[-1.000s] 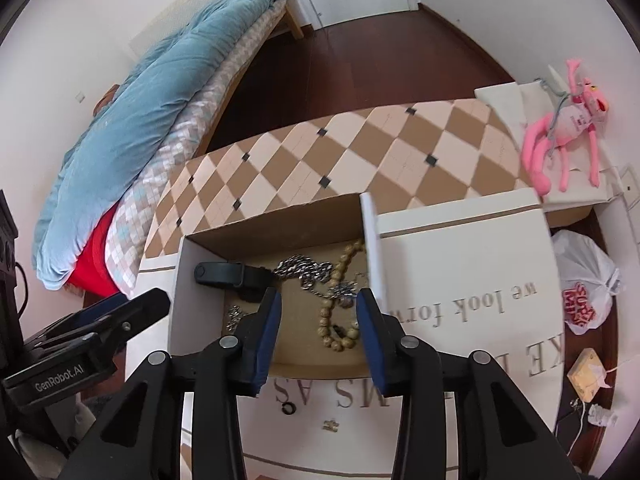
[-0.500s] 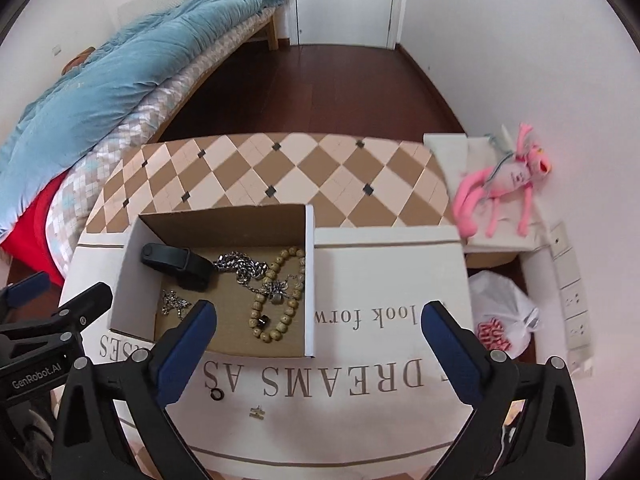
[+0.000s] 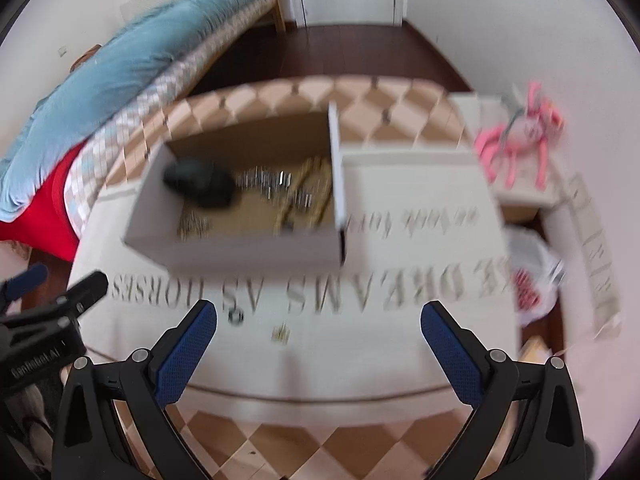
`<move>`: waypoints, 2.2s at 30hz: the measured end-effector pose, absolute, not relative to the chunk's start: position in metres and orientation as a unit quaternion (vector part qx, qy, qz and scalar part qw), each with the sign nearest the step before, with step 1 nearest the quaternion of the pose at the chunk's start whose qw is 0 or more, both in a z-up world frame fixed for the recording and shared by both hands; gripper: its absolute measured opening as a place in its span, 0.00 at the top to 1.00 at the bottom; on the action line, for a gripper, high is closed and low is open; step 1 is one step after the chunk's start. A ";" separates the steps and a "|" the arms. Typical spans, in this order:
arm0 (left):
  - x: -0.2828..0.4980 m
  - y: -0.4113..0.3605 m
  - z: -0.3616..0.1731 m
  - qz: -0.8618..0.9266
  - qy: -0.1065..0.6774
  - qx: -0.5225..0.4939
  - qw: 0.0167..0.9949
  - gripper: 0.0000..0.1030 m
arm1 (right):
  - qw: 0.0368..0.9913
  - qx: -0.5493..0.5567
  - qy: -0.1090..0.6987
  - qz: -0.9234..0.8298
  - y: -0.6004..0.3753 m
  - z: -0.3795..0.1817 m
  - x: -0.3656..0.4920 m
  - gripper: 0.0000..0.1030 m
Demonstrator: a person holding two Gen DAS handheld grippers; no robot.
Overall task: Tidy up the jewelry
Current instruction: 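Lift both grippers out of the box and back away, then grasp the second gold earring with the right gripper while the left gripper grasps the second black ring, then carry the earring and ring into the white box and open both grippers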
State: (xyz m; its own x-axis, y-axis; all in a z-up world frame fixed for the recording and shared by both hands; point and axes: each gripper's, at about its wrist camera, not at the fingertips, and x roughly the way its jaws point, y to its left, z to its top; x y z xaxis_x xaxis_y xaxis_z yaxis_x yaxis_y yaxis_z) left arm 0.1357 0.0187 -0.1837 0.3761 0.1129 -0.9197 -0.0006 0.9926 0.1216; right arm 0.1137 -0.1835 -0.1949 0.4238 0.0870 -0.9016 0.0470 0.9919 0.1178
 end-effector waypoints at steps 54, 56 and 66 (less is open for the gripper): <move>0.149 -0.091 -0.226 -0.111 0.566 0.045 0.815 0.90 | 0.857 0.117 0.498 -0.064 -0.246 -0.213 0.099 0.89; 0.145 -0.087 -0.219 -0.116 0.564 0.039 0.816 0.90 | 0.858 0.121 0.495 -0.060 -0.246 -0.207 0.099 0.89; 0.181 -0.051 -0.138 -0.140 0.545 -0.018 0.827 0.90 | 0.870 0.154 0.468 0.021 -0.230 -0.142 0.129 0.89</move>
State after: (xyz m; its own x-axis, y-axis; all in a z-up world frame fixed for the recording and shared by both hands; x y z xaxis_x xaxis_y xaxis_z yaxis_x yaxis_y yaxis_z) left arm 0.1812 -0.0508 -0.1376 0.3670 -0.2509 -0.8958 0.2127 0.9601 -0.1818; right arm 0.1293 -0.2304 -0.1424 0.5606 0.1805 -0.8081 0.1085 0.9515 0.2877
